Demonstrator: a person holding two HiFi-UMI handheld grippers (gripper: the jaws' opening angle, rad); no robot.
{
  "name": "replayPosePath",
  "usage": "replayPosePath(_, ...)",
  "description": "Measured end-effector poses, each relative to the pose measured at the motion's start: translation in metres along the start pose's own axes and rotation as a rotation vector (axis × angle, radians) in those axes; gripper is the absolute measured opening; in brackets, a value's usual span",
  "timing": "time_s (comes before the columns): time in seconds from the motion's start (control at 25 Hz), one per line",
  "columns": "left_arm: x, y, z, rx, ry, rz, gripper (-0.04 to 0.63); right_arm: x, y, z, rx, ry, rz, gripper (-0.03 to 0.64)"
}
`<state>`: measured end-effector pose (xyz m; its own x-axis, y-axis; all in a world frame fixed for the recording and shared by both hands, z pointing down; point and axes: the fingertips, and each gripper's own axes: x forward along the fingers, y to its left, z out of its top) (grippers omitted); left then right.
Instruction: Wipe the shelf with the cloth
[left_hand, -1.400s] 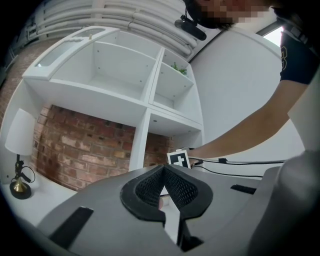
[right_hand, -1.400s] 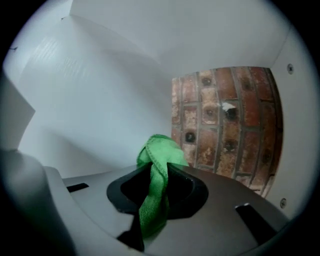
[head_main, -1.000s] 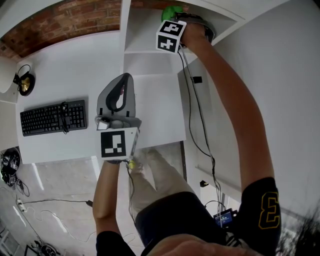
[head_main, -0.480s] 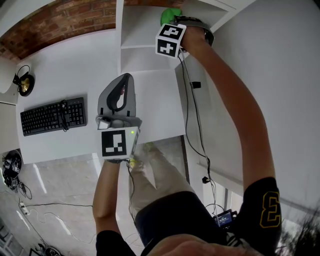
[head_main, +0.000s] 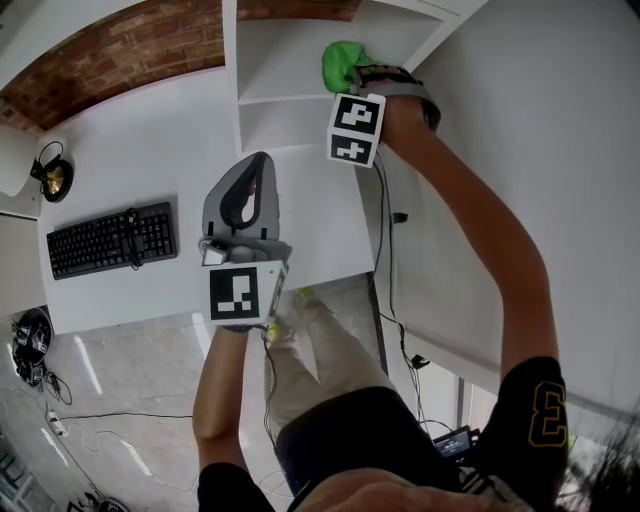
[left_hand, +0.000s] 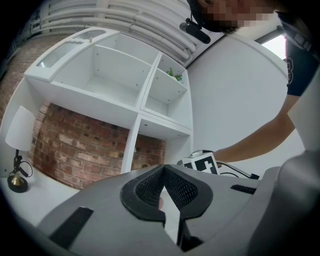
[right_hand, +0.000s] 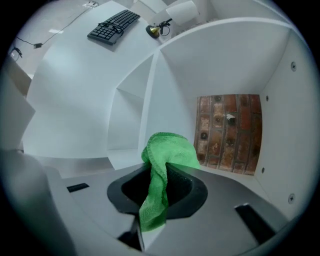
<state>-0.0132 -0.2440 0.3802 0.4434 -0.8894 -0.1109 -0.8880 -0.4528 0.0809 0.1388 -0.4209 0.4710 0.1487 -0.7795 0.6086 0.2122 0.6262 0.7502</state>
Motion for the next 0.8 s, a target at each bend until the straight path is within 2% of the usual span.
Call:
replayPosePath(0.52,-0.001,0.001,-0.005,-0.021,-0.001,0.003,0.018,-0.014,0.02,-0.01,0.125,-0.095,-0.091,0.058)
replayPosePath(0.68,-0.01,0.005,-0.012,-0.034,0.025,0.01,0.018,-0.02,0.017,-0.011,0.295,-0.17,-0.164,0.058)
replayPosePath(0.8,-0.017,0.009,-0.024,-0.018,0.062,0.02,0.018,-0.025,0.014,-0.013,0.439,-0.239,-0.261,0.06)
